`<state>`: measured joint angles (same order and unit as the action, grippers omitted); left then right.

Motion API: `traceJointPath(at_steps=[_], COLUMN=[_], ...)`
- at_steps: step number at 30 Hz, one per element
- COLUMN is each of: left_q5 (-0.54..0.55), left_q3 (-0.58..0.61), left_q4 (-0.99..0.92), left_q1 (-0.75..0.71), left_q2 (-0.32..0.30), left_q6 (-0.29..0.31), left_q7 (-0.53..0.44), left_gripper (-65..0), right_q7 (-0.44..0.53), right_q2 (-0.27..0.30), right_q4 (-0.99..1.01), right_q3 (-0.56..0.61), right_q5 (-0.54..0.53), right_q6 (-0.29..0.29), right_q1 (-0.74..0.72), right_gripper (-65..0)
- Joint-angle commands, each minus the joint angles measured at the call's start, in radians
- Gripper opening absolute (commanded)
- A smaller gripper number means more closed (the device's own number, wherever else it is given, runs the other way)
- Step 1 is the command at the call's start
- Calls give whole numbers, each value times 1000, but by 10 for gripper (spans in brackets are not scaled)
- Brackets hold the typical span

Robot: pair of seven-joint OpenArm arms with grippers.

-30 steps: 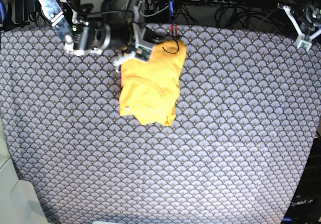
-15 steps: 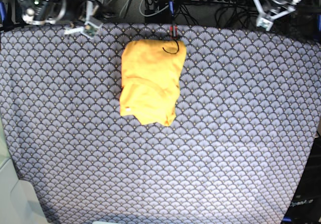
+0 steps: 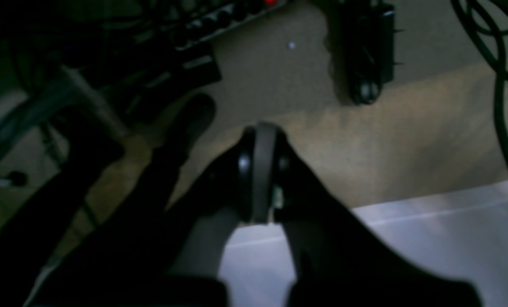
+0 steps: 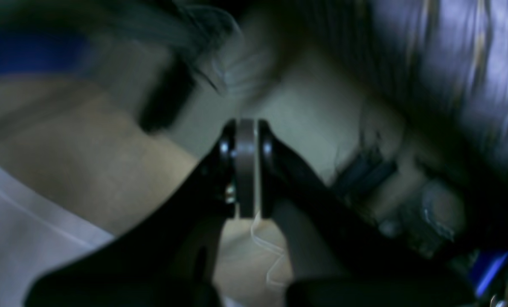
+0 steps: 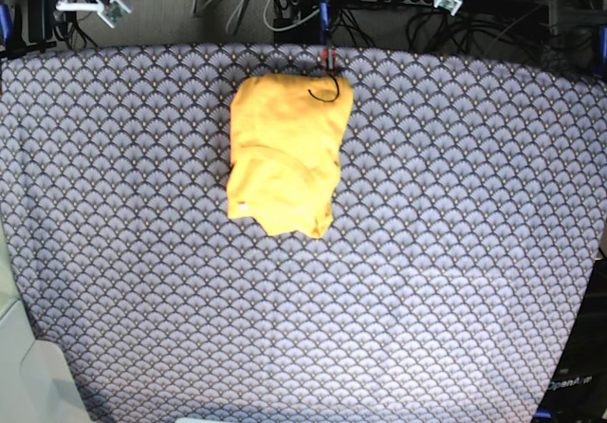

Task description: Fold the T-shirt properly

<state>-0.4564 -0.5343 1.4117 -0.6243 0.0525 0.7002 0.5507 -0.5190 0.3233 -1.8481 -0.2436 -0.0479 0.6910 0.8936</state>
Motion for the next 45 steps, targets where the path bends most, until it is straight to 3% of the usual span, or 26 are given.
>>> traceJointPath(at_steps=[1, 8, 14, 20, 24, 26, 29, 34, 38, 40, 45], left_q5=[1, 0, -60, -198, -288, -333, -364, -358, -356, -331, -201], left_q3=[-4, -5, -80, -249, -281, -281, -286, -289, -290, -309, -399], left_q4=[-2, -205, -475, -748, -935, -1043, -1176, -1363, -1391, -1397, -1397], left_q1=[1, 70, 217, 366, 421, 452, 498, 567, 590, 601, 602], left_q2=[-3, -9, -18, -16, -21, -21, -29, -61, -52, -52, -59], left_q6=[-2, -2, -2, -2, -21, -146, -296, -552, -752, -801, -802], left_q7=[-17, -87, -160, -320, -467, -551, -625, -723, -734, -732, -736], left_gripper=[-650, -650, -650, -650, -650, -650, -650, -650, -650, -650, -650], right_q7=[33, 173, 291, 593, 834, 936, 992, 998, 1006, 1008, 1008], right_q2=[-10, -112, -145, -109, -74, -68, -76, -125, -140, -155, -184], right_q4=[9, 242, 743, 1390, 1749, 1848, 1848, 1844, 1824, 1824, 1824], right_q3=[-6, -64, -66, -135, -135, -133, -133, -135, -139, -139, -139], right_q5=[13, 112, 236, 357, 441, 492, 510, 512, 512, 512, 512], right_q6=[7, 7, 7, 7, 7, -107, -253, -445, -621, -686, -759], right_q1=[12, -21, -268, -543, -687, -738, -762, -764, -761, -761, -764], right_gripper=[-650, -650, -650, -650, -650, -650, -650, -650, -650, -650, -650])
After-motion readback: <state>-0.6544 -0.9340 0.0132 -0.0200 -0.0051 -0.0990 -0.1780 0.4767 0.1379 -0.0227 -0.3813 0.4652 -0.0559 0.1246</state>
